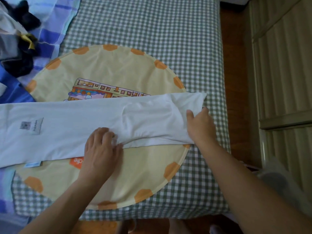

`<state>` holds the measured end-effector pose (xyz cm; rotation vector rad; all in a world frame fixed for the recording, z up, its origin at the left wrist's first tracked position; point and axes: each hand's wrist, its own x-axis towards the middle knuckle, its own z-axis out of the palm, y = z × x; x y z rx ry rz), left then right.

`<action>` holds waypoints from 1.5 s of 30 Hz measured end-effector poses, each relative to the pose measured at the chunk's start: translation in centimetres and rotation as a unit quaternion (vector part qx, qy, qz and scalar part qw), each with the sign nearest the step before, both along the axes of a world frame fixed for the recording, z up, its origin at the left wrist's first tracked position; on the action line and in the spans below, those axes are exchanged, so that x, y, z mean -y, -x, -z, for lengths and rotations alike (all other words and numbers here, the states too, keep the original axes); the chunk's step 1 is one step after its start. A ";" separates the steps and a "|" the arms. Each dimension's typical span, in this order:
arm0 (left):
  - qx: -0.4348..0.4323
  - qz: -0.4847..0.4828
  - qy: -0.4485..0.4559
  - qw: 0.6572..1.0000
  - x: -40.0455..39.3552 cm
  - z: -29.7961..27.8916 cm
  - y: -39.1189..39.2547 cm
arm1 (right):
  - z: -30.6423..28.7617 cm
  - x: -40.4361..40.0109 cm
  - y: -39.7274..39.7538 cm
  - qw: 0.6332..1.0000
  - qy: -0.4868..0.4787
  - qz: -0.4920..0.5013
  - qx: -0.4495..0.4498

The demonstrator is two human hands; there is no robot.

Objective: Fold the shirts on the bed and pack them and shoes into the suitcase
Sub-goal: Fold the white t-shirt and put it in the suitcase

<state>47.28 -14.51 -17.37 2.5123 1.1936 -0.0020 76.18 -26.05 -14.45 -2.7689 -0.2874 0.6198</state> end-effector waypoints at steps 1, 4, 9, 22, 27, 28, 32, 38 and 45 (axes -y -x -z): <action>0.000 0.012 -0.014 1.000 -0.3 0.0 -0.2 | 0.0 -0.3 -0.1 1.000 0.006 -0.015 0.015; 0.002 0.076 -0.060 0.995 -0.4 -0.3 0.0 | -0.4 0.2 -1.8 0.991 0.006 -0.084 0.104; -0.028 0.076 -0.070 0.994 -1.6 -0.5 2.8 | 0.8 2.3 -3.6 0.979 0.040 -0.110 0.166; -0.093 0.091 0.016 0.991 -1.3 -2.9 2.2 | 0.9 3.6 -2.2 0.999 0.018 -0.002 0.051; -0.043 0.212 0.050 0.975 3.0 -1.0 -8.6 | 0.3 2.5 -3.8 0.995 -0.076 0.008 -0.057; -0.073 0.215 0.064 0.972 3.5 -0.3 -9.8 | 0.1 2.1 -4.1 0.990 -0.110 0.023 -0.090; -0.106 0.200 0.131 0.965 3.1 -1.2 -10.7 | -2.2 0.9 -5.0 0.922 -0.263 0.112 -0.259; 0.228 -0.236 0.317 0.890 -0.3 -9.1 -0.6 | -8.5 -4.7 2.6 0.893 -0.322 -0.117 -0.293; 0.113 -0.376 0.183 0.901 -4.9 -6.4 12.5 | -3.0 -9.6 12.9 0.924 -0.193 -0.295 -0.146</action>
